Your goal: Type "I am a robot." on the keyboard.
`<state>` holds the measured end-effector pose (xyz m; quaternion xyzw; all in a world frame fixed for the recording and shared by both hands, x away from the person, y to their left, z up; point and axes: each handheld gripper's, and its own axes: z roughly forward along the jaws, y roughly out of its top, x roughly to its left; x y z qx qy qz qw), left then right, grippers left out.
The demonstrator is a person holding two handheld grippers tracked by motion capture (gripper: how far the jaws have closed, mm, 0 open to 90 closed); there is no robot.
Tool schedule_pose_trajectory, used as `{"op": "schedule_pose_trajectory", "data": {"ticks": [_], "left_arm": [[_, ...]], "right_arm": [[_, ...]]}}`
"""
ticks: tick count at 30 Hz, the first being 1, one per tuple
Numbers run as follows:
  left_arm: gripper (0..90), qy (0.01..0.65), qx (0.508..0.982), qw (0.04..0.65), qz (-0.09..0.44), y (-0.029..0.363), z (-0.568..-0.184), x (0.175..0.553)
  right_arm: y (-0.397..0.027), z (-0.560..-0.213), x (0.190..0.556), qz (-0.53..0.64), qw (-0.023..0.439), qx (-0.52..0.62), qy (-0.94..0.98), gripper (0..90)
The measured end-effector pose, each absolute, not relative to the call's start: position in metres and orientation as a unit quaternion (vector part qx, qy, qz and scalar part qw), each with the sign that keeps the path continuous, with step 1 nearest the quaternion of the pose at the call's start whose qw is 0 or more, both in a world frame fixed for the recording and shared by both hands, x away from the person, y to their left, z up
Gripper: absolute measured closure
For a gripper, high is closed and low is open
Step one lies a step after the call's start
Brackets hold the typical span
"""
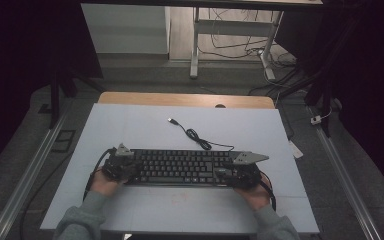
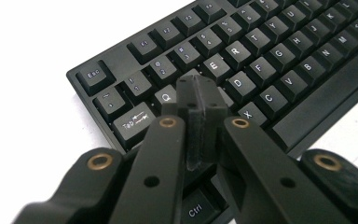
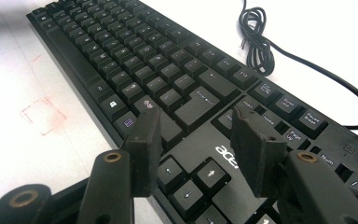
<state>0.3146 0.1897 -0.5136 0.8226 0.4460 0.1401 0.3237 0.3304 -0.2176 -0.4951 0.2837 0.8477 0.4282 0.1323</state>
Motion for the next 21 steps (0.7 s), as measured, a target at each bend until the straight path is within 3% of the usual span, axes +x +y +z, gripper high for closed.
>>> {"op": "schedule_pose_trajectory", "data": {"ticks": [21], "left_arm": [[88.8,0.447,0.826,0.312,0.143,0.1841,-0.5217,0.3172]], "right_arm": [[-0.2172,-0.4955,0.3304,0.429,0.133,0.283,0.848,53.2]]}}
